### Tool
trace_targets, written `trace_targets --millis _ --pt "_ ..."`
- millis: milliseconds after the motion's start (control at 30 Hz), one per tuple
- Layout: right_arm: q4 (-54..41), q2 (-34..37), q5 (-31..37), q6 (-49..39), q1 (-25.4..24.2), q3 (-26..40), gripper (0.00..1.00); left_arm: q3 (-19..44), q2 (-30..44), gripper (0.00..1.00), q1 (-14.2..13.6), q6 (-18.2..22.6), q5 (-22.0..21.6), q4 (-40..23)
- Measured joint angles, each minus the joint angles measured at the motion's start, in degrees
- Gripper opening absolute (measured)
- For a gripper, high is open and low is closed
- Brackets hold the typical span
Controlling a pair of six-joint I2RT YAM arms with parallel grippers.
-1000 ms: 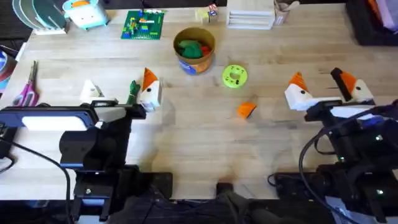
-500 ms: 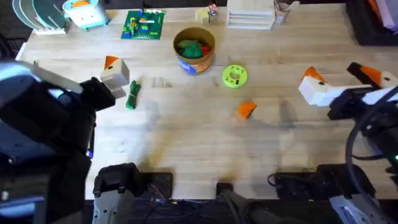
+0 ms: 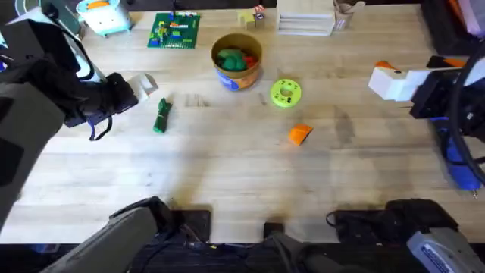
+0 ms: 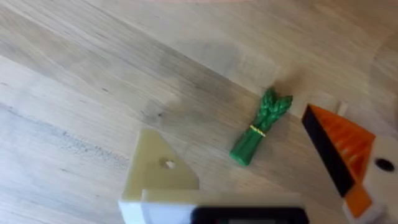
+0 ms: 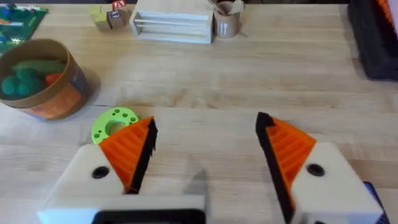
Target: Pick up the gripper from the table and insert it into the empty holder that is missing its gripper. Then pick up a screw, insert it into the mounting hole, and use the screwdriver to tighten it. Finally, clean up the table by picking up the vegetable and placing it into the bucket.
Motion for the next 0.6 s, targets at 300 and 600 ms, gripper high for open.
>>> trace_targets --millis 300,600 --pt "0.00 0.00 0.01 0.00 0.00 0.02 0.991 0.23 1.61 0.347 -2.79 2.81 5.40 -1.09" --pt "0.00 0.00 0.02 0.00 0.00 0.02 0.991 2.72 -10.20 0.995 -22.21 3.02 6.42 -2.27"
